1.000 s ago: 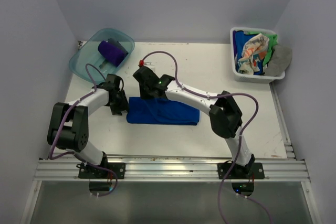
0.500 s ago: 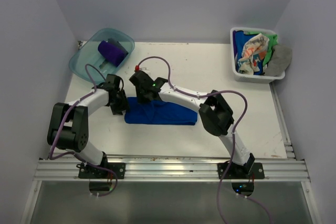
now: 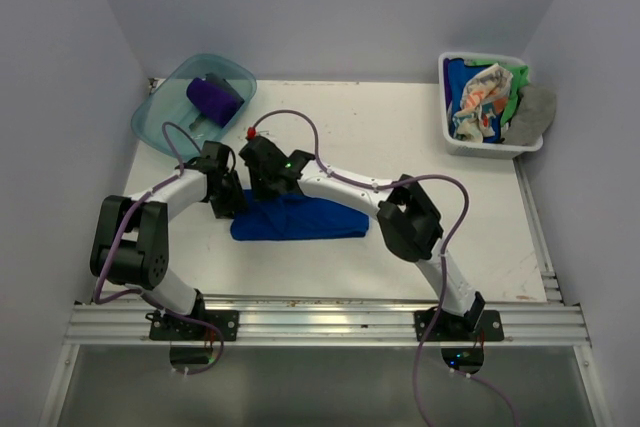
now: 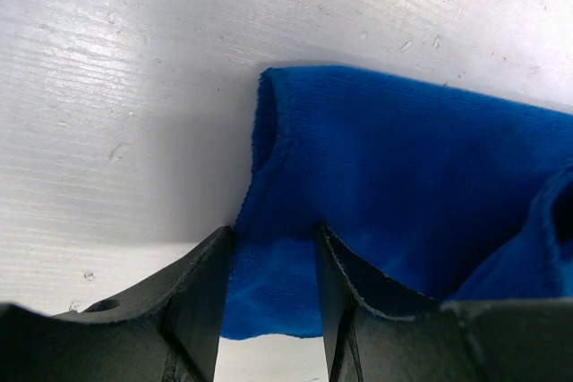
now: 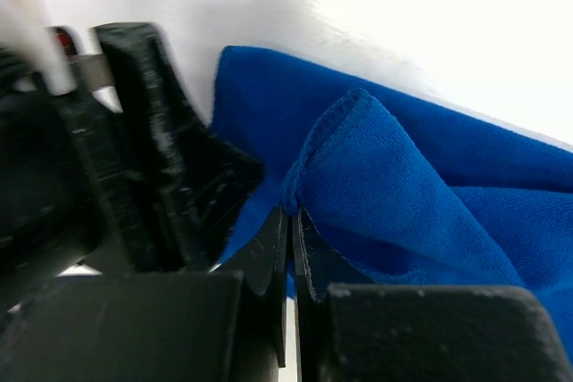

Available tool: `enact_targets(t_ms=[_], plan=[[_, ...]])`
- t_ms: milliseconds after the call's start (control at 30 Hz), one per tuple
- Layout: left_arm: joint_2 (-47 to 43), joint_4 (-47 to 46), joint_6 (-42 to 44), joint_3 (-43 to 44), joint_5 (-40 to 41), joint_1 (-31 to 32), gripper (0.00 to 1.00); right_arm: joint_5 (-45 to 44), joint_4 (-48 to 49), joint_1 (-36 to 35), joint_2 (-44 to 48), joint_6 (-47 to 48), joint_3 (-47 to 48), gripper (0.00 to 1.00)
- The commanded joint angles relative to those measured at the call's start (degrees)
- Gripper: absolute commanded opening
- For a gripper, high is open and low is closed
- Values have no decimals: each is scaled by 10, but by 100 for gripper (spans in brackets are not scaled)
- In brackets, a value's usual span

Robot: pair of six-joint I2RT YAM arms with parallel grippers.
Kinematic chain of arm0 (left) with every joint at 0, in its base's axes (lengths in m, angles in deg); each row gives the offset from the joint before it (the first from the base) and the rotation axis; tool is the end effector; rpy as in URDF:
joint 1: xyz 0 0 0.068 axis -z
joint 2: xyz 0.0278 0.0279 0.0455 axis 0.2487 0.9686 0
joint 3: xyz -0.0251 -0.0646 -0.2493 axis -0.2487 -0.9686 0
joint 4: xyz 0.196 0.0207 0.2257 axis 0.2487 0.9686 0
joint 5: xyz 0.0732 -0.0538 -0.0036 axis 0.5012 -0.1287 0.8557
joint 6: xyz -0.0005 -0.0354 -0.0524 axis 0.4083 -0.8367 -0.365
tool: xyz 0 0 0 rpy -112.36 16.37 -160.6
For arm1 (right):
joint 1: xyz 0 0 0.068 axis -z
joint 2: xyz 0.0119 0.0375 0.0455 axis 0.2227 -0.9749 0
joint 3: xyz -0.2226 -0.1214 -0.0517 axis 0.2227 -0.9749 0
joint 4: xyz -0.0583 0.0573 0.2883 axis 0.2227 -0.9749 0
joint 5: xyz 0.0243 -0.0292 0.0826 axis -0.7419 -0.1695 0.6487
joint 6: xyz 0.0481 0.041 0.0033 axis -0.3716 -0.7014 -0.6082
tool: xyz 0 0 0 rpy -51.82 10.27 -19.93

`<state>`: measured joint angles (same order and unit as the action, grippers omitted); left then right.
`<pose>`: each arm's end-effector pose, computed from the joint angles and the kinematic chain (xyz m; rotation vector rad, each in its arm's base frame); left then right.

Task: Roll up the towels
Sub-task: Fold the towel

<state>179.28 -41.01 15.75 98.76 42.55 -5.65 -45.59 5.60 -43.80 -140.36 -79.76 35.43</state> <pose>0.3146 -0.0506 0.1023 -0.5948 2.7706 -0.2334 0.3048 0.4503 0.1841 -0.3393 2.4827 0.5457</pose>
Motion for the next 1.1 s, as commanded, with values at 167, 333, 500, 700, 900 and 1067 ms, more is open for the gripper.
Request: enact_targets(t_ms=[167, 333, 500, 700, 900, 1067], plan=[[48, -17, -8, -28, -4, 1, 45, 21, 17, -13, -5, 6, 39, 0], [47, -14, -9, -26, 0, 1, 44, 28, 13, -15, -14, 8, 55, 0], [30, 4, -11, -19, 23, -1, 44, 38, 10, -19, -26, 9, 62, 0], [15, 23, -13, -9, 42, -8, 45, 53, 19, -19, -23, 10, 44, 33], [-20, 54, -17, 15, 57, -10, 45, 28, 44, 12, 60, 23, -28, 55], [-70, 88, -19, 46, 88, -13, 48, 15, 88, 73, 182, 18, -151, 54]])
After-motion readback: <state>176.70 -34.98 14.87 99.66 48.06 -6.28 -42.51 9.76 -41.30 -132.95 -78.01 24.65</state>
